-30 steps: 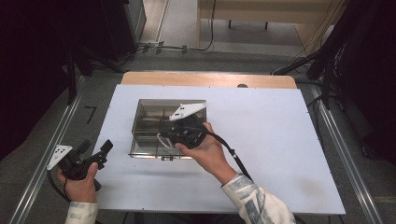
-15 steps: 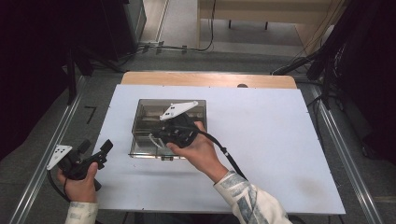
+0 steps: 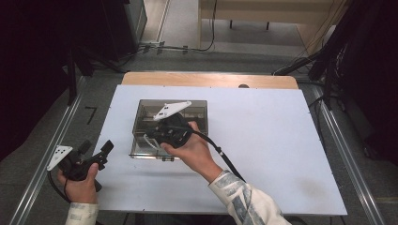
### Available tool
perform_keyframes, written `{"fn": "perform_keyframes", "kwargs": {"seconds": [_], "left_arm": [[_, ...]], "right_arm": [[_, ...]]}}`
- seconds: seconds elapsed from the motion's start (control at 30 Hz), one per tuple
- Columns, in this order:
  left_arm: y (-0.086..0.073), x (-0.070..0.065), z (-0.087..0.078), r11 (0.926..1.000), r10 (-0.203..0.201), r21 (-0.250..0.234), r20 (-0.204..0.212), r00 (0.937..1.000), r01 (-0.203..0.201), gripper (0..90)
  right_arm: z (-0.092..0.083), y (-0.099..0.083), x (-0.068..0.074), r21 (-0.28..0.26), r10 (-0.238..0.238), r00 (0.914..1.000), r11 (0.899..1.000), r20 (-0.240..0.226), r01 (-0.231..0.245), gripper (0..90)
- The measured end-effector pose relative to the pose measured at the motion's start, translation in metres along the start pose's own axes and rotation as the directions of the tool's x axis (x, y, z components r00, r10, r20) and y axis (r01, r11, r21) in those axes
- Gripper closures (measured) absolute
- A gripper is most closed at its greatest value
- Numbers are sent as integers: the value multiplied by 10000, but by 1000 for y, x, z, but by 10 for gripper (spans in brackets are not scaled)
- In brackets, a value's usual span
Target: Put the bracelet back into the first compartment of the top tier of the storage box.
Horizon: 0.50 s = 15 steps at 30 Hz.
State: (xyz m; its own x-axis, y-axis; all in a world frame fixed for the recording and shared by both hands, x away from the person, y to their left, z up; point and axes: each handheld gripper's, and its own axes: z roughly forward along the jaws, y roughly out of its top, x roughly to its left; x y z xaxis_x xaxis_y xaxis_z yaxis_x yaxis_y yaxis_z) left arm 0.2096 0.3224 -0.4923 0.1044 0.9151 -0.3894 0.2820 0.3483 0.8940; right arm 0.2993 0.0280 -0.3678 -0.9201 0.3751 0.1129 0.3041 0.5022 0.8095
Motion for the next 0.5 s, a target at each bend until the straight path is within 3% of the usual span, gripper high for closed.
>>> {"fn": "perform_keyframes", "kwargs": {"seconds": [0.5], "left_arm": [[0, 1, -1, 10000, 30, 11, -16, 10000, -30, 24]], "right_arm": [[14, 4, 6, 97, -43, 9996, 9999, -261, 46, 847]]}}
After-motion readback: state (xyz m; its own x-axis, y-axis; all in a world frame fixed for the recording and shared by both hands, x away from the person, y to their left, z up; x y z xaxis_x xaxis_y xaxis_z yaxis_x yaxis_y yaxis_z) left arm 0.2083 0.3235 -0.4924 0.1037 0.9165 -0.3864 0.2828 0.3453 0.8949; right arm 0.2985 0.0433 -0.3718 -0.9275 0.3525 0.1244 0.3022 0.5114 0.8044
